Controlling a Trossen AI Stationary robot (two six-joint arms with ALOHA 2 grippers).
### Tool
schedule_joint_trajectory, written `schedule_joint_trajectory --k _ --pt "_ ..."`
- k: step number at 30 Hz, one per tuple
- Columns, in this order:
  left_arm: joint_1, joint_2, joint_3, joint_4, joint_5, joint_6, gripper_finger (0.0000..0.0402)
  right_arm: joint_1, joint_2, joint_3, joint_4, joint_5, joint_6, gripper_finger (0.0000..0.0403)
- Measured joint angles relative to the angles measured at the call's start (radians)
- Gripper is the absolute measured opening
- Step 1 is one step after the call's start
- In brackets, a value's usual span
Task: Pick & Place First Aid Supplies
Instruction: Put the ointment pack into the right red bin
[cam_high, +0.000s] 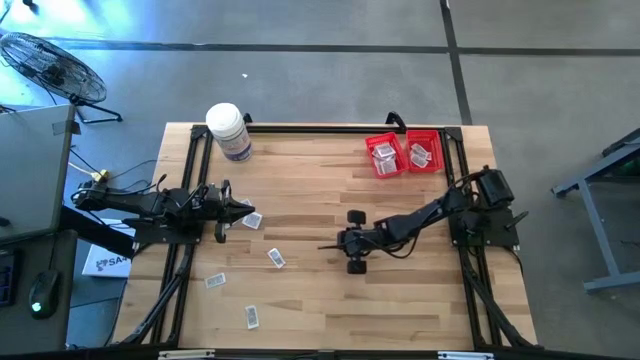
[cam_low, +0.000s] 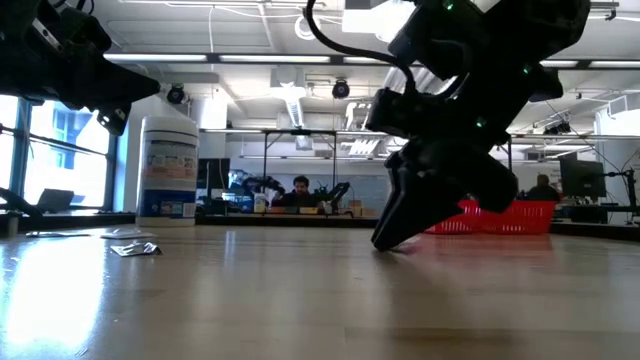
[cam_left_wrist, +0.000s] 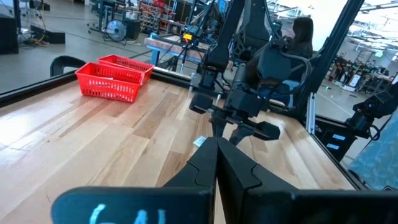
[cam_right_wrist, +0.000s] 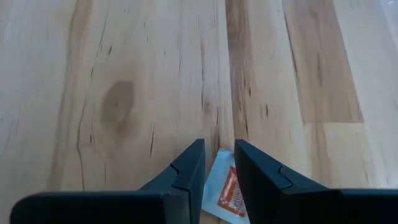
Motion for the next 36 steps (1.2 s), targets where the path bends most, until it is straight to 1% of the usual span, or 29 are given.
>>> schedule_joint_trajectory --k 6,9,14,18,23,25,28,33,36 --pt "0.000 0.000 0.000 0.001 0.000 0.000 0.0001 0.002 0.028 0.001 -0.005 0.039 0.003 0.0077" --pt "0.000 0.000 0.000 0.001 0.000 0.000 0.0001 0.003 0.029 0.001 -0.008 0.045 0.002 0.0058" --pt "0.000 0.000 0.000 0.001 0.000 0.000 0.0001 0.003 0.028 0.001 -0.011 0.040 0.001 0.0008" --pt "0.000 0.000 0.000 0.001 0.000 0.000 0.0001 0.002 0.003 -0.002 -0.011 0.040 0.041 0.0010" --pt "0.000 0.000 0.000 0.001 0.000 0.000 0.0001 0.001 -0.105 -0.014 -0.066 0.038 0.045 0.0003" --pt "0.000 0.000 0.000 0.001 0.000 0.000 0.0001 -0.004 -0.170 -0.008 -0.066 0.053 0.045 0.0004" --pt "0.000 0.000 0.000 0.000 0.000 0.000 0.0001 -0.025 -0.264 -0.007 -0.120 0.053 0.061 0.0001" --pt "0.000 0.000 0.000 0.000 0.000 0.000 0.0001 -0.074 -0.424 -0.006 -0.207 0.049 0.162 0.0001" --pt "0.000 0.000 0.000 0.000 0.000 0.000 0.0001 -0.118 -0.497 -0.006 -0.268 -0.017 0.268 0.0002"
